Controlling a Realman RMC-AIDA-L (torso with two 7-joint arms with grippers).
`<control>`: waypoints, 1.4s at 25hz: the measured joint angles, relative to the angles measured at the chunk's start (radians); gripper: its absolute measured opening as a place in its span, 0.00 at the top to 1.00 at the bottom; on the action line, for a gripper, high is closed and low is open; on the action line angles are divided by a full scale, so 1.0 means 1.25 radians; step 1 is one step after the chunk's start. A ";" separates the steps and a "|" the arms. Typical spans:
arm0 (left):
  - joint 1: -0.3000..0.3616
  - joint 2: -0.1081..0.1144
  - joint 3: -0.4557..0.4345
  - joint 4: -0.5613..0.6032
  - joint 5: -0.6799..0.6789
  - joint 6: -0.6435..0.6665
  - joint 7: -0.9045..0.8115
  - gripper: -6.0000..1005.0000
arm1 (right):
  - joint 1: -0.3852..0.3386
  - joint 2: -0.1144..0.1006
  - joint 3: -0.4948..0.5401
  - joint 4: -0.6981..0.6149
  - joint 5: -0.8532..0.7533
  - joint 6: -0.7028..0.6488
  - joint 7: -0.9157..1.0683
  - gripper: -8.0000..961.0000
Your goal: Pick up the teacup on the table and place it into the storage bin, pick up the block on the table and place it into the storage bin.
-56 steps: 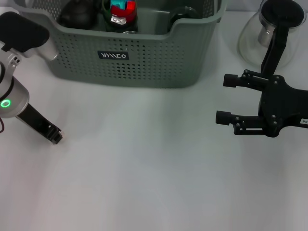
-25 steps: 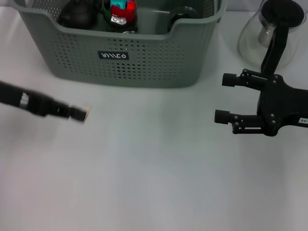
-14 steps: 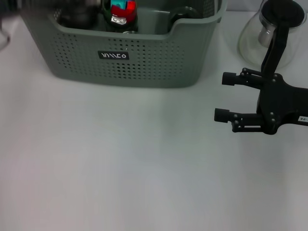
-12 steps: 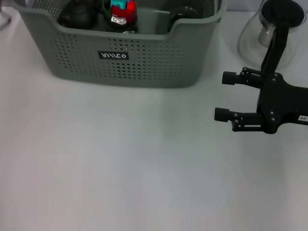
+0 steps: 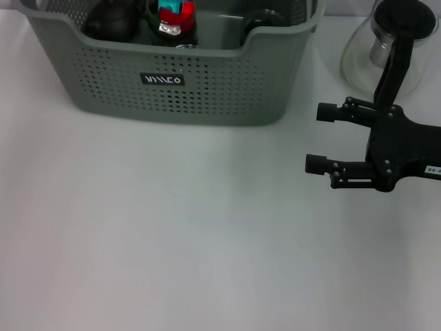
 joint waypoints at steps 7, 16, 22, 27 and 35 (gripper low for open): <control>-0.068 -0.042 0.173 0.022 0.221 -0.179 -0.014 0.71 | 0.000 0.001 0.000 0.001 0.000 -0.002 0.003 0.04; -0.114 -0.125 0.235 -0.029 0.525 -0.375 -0.089 0.69 | 0.001 0.002 0.000 0.006 0.000 -0.001 0.003 0.04; -0.133 -0.137 0.230 -0.055 0.580 -0.418 -0.120 0.68 | 0.000 0.000 0.003 0.010 0.000 0.000 0.002 0.04; -0.113 -0.142 0.173 0.029 0.537 -0.359 -0.109 0.57 | -0.003 0.000 0.005 0.011 0.000 -0.003 0.001 0.04; 0.097 -0.096 -0.136 0.089 -0.143 0.027 0.297 0.37 | -0.004 0.002 0.020 0.014 0.005 -0.008 -0.001 0.04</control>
